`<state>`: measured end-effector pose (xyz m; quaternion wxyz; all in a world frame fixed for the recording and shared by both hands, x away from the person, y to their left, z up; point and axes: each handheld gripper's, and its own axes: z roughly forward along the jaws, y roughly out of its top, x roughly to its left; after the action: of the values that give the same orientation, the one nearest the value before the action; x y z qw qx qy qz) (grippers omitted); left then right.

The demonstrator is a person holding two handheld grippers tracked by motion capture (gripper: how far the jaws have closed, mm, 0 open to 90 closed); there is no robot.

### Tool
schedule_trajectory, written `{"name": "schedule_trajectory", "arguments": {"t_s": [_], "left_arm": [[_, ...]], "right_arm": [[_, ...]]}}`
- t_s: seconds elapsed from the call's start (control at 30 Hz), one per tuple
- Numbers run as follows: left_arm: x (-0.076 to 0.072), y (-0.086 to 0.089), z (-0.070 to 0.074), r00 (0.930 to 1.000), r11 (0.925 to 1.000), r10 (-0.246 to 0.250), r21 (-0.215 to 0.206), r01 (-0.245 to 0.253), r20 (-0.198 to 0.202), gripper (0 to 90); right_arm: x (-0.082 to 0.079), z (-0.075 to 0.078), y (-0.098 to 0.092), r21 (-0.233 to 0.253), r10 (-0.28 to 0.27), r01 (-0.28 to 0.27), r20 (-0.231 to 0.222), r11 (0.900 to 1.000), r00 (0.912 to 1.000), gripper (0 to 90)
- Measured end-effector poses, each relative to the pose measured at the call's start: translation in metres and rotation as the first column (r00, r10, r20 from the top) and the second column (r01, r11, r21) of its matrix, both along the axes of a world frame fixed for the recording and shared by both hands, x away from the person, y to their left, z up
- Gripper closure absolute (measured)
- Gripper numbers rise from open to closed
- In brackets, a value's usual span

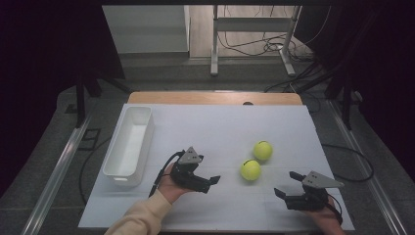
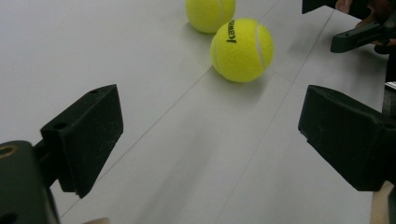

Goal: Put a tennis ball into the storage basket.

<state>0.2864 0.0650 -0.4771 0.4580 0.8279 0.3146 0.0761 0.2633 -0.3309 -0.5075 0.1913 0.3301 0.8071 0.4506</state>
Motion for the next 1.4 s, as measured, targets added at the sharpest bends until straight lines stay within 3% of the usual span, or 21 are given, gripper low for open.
{"name": "schedule_trajectory", "arguments": {"t_s": [1.4], "left_arm": [[0.015, -0.043, -0.003, 0.9964, 0.9965, -0.081, 0.017, 0.082, -0.023, 7.6]], "right_arm": [[-0.001, 0.0, 0.0, -0.009, 0.001, -0.001, 0.002, 1.0, 1.0, 14.6]]}}
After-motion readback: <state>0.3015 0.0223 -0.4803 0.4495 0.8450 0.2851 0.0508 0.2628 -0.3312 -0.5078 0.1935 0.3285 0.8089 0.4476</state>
